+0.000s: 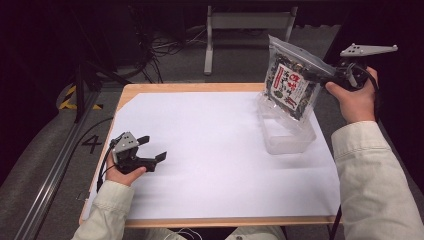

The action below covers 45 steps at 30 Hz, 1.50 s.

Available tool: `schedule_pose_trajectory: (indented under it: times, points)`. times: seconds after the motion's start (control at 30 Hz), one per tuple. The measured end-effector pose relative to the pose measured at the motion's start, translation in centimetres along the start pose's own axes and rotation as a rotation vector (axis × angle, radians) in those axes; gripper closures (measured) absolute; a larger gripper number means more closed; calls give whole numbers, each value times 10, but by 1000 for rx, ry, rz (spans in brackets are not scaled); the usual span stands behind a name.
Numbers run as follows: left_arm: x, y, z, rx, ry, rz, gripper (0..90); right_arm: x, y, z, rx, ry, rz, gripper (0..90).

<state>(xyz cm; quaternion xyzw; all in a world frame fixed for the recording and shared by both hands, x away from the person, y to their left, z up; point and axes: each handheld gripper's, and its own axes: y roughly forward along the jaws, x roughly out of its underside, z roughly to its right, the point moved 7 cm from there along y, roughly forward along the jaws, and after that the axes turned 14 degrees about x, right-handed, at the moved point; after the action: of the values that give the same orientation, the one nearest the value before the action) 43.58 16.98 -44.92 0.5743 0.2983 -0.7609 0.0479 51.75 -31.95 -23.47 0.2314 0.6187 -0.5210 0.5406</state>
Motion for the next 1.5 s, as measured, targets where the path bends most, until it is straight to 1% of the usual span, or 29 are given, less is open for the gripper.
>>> schedule_pose_trajectory:
  times: [0.13,0.23,0.4,0.63,0.9,1.0,1.03,1.1,1.3,1.37,1.43,1.5]
  points:
    - [0,0,0,-1,-5,2,99,5,1,1,4,13,-21,760]
    - [0,-1,0,-1,-6,3,99,9,2,3,16,4,-38,760]
    - [0,-1,0,-2,-2,-1,99,15,4,7,26,21,-37,759]
    - [0,0,0,-4,-3,-1,99,28,8,10,39,12,-66,759]
    - [0,0,0,-3,-2,-3,99,40,13,10,37,0,-72,759]
    - [0,0,0,-5,-1,-3,99,44,15,9,46,-18,-91,759]
    - [0,0,0,-6,-1,-4,99,47,17,9,50,-34,-99,759]
    - [0,0,0,-5,-6,-2,99,51,20,7,42,-35,-105,759]
    - [1,0,0,-5,-3,-5,99,63,26,8,35,-1,-117,759]
    - [1,0,0,-3,-11,-7,99,67,28,10,34,10,-126,759]
    - [1,1,0,-5,-6,-7,99,73,30,12,35,19,-132,759]
    - [1,0,0,-5,-4,-6,99,81,32,14,31,40,-138,758]
